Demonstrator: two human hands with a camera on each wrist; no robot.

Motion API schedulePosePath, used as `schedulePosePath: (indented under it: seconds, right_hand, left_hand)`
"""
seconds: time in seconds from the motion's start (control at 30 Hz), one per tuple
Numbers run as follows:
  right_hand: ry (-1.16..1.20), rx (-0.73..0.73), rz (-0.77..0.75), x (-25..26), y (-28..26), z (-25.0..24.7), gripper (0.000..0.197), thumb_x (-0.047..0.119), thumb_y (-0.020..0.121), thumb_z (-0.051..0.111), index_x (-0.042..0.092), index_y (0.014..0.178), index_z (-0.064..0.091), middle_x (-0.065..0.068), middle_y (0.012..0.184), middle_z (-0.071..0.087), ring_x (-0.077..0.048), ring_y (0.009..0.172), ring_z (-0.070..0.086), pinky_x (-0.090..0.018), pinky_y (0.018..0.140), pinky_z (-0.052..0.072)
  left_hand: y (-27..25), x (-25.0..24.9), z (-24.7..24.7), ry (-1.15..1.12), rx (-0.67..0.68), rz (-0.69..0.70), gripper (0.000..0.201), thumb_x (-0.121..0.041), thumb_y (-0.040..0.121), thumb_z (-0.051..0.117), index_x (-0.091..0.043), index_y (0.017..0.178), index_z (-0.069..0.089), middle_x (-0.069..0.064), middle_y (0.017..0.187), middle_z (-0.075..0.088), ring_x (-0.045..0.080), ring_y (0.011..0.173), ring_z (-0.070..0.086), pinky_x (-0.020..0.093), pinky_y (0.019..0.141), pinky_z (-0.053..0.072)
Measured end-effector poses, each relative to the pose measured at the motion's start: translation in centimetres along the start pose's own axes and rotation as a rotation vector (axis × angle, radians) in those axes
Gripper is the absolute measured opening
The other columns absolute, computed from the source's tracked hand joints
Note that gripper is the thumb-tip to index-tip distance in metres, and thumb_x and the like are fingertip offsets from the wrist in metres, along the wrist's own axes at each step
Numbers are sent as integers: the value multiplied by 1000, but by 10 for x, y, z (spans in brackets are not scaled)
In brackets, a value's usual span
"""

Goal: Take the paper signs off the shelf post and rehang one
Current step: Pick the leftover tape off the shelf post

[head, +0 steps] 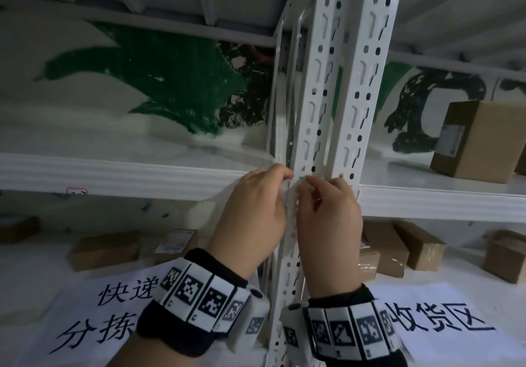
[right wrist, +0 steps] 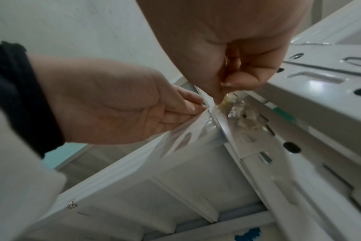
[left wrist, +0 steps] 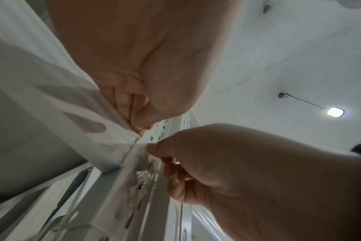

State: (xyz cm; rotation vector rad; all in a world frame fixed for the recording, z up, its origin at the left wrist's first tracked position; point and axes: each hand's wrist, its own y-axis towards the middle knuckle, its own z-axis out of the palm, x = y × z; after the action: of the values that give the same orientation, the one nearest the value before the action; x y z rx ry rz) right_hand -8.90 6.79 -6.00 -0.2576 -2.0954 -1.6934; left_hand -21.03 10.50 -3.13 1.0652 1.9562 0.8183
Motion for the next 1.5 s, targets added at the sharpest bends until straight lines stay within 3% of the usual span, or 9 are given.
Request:
schedulePosePath:
  seconds: [0.13,0.4,0.6,0.7,0.9,1.17,1.27,1.37,1.5]
  right_hand:
    - [-15,32,2,-3,1,-4,12,14,101,67,13,102,79,1,86,62,-16,72,60,-32,68,54]
    - [7,48,-35,-11,0,-11,36,17,98,75,15,133,69,5,93,70,-12,79,63,-26,76,53]
    - [-39,86,-70,-14,2,-7,12,16,100,71,13,109,78,2,87,63,-16,72,58,-34,67,54]
    - [-52,114,-55,-14,-5,-4,5,16,95,75,11,96,75,0,91,60,-15,73,55,-30,66,48]
    - [37,128,-30,-12,-9,-8,28,18,98,74,20,123,63,6,91,61,-11,76,58,-27,70,50]
    - [36,-8,-78,-21,-17,3,13,15,96,79,9,107,82,-2,90,65,-12,73,58,-31,66,54]
    - [44,46,-125,-26,-24,1,6,14,93,82,11,97,85,-2,90,63,-14,75,58,-31,64,53]
    - [176,175,-42,-29,-24,-14,12,21,95,80,15,104,83,2,98,65,-9,81,63,-21,73,54]
    - [325,145,80,-31,-40,-34,17,26,103,71,18,116,78,5,105,69,-6,92,67,-16,79,54]
  left_hand:
    - [-1,2,4,-21,-38,5,31,-10,97,53,-18,125,63,-5,121,66,11,117,58,30,103,49]
    - [-4,6,14,-48,-130,54,18,-9,94,64,-15,110,69,-6,110,70,10,104,62,40,105,48]
    - [-4,7,20,-87,-180,59,17,-11,92,62,-12,107,69,-3,107,70,15,103,64,41,103,50]
    - [-3,9,22,-82,-190,54,17,-6,91,64,-11,107,69,-2,108,70,17,106,64,42,103,50]
    - [-3,10,21,-96,-181,56,17,-6,92,63,-13,107,69,-3,111,70,17,109,64,41,103,50]
    - [-3,10,22,-100,-179,51,18,-4,94,61,-13,107,69,-3,112,70,15,111,63,40,105,49]
    - [-4,11,19,-79,-136,55,20,-5,95,59,-15,110,67,-5,119,69,13,117,60,39,108,47]
    - [-4,17,11,-62,-27,75,24,-4,97,56,-18,115,65,-7,131,65,10,126,56,37,110,46]
    - [-2,26,1,-88,108,76,27,-4,99,52,-22,116,62,-9,143,58,8,132,55,35,109,49]
